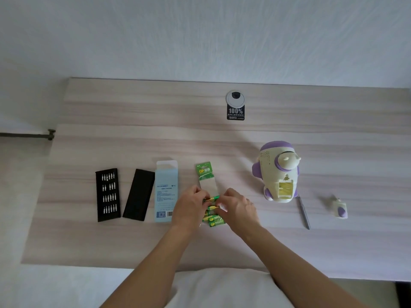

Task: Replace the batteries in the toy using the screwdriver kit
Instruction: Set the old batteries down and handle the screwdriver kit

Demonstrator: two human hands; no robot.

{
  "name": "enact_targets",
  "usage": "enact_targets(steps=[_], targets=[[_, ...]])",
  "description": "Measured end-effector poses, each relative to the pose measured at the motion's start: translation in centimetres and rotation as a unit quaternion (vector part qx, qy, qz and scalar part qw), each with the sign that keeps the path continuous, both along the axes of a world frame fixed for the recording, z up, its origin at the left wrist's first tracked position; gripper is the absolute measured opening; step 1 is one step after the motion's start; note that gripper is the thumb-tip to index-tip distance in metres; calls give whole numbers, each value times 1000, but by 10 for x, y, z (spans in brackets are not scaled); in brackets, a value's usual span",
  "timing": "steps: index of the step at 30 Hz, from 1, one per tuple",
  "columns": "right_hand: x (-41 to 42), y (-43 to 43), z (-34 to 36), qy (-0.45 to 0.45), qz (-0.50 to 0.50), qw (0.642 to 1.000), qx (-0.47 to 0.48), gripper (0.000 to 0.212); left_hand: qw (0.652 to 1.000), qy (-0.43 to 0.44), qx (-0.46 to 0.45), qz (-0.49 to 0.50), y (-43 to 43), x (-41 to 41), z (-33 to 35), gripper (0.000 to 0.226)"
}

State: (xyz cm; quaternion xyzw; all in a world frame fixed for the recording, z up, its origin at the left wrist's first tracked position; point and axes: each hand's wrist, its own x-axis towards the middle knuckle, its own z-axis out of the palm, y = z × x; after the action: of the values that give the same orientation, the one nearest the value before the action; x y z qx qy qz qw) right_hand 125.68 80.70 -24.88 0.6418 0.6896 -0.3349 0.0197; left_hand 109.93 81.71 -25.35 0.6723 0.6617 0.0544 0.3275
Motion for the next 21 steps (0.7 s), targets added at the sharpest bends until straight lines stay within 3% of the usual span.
enact_targets(steps=[7, 13, 17, 21], targets=[[-3, -2, -1, -10, 29, 999, 30, 23, 999, 9, -36, 14, 3, 3, 2, 16], [24, -3, 22, 101, -69, 991, 46, 12, 991, -60, -36, 116, 1, -4, 34, 9], [47, -4, 55, 256, -193, 947, 27, 7, 981, -159, -13, 115, -1, -3, 65, 6], [64, -13, 93, 374, -276, 884, 37, 14, 958, -243, 53, 145, -6, 14, 95, 10]])
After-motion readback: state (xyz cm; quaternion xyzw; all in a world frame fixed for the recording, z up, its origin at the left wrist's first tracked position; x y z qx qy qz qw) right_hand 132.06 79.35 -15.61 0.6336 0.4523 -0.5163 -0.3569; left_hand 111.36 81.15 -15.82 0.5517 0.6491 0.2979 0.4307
